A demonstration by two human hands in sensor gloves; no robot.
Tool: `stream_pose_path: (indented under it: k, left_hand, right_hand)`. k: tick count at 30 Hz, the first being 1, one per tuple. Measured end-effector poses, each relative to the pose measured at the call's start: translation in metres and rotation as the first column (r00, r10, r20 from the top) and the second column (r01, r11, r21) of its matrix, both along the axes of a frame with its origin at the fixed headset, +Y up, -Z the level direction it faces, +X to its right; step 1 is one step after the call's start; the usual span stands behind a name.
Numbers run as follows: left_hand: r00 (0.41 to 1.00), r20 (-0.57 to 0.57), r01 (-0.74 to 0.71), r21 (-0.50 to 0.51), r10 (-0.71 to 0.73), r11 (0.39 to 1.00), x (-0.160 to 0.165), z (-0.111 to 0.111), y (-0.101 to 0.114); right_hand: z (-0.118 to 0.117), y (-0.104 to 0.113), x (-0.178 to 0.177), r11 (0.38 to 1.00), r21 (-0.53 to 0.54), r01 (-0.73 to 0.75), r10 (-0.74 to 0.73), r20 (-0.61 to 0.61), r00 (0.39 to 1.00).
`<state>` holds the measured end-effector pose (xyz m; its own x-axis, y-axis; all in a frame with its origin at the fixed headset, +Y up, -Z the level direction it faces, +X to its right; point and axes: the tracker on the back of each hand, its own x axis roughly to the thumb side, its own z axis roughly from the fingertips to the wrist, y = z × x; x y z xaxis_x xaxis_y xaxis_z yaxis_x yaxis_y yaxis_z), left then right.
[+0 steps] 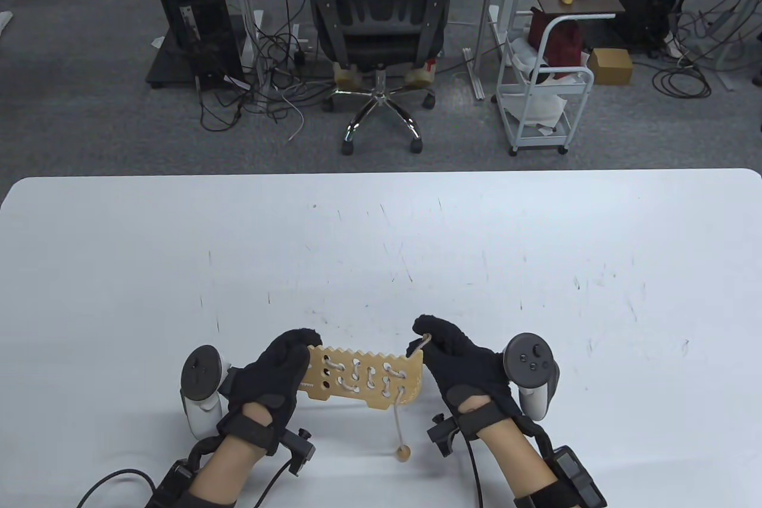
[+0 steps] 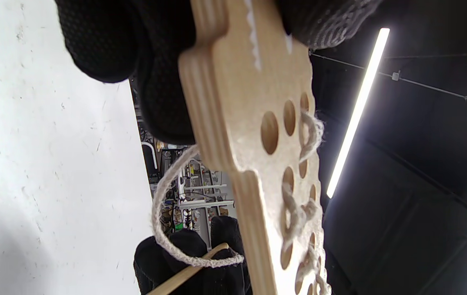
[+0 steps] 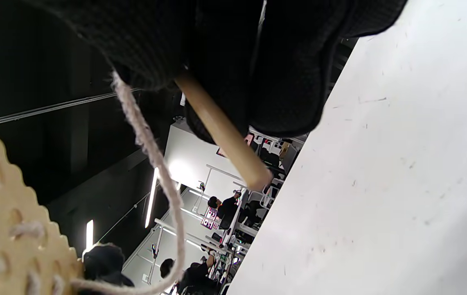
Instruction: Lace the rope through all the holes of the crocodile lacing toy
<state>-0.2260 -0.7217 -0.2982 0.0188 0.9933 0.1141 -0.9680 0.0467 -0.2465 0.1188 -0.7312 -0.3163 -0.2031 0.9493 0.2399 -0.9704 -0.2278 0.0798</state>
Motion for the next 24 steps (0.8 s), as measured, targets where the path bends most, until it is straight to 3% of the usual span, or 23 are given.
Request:
stream_pose_path:
  k: [7, 15, 24]
  left_hand:
    - [0.999, 0.041, -0.006, 0.01, 0.006, 1.0, 0.006, 0.003, 0.002]
    - [0.997, 0.074, -0.002, 0.014, 0.001, 1.0, 0.013, 0.005, 0.002]
    - [0.997, 0.082, 0.007, 0.017, -0.008, 1.0, 0.014, 0.005, -0.001]
  right_hand:
    - [0.003, -0.002, -0.008, 0.999, 0.004, -0.051, 0.051, -0.018, 0.999]
    - [0.006, -0.01, -0.02, 0.991, -0.088, 0.102, -0.108, -0.062, 0.992]
    - [0.01, -0.017, -0.03, 0.941, -0.207, 0.269, -0.296, -0.109, 0.949]
